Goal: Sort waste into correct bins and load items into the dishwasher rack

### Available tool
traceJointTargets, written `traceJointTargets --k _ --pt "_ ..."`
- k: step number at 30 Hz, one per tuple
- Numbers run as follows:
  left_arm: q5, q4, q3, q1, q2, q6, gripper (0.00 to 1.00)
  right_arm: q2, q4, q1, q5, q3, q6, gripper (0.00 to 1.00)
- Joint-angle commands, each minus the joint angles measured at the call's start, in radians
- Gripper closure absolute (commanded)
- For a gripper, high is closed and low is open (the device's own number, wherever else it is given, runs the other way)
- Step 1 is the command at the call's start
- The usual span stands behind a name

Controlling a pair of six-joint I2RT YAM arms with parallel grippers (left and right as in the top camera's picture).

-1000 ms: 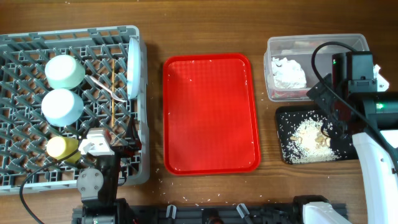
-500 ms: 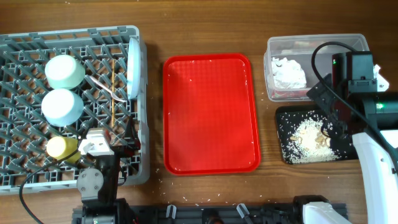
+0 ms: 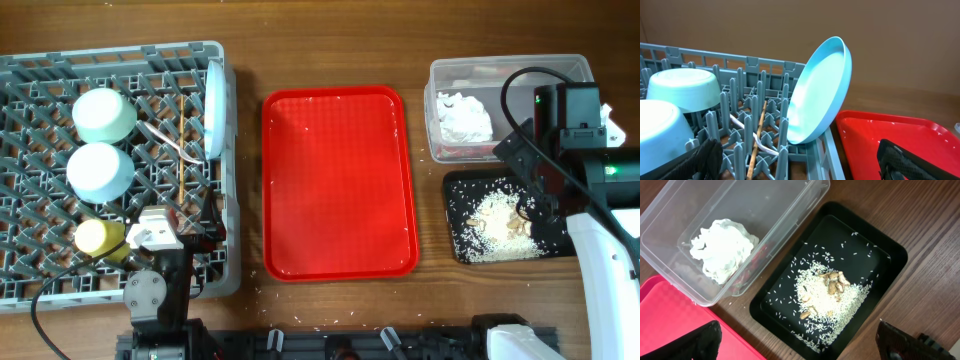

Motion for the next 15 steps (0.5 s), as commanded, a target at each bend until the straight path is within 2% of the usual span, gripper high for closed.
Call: traceJointTargets --k 1,10,15 --pt "-0.017 -0.005 -0.006 0.006 -0.010 0.016 0.00 -0.008 0.002 -0.002 -0.001 0.005 0.008 0.00" --pt "-0.017 -0.005 -0.006 0.006 -0.010 0.016 0.00 0.012 0.002 -0.002 -0.002 0.005 0.008 0.00" --pt "-0.017 -0.005 -0.006 0.006 -0.010 0.016 0.00 -0.055 0.002 -0.002 -0.002 0.005 0.008 0.00"
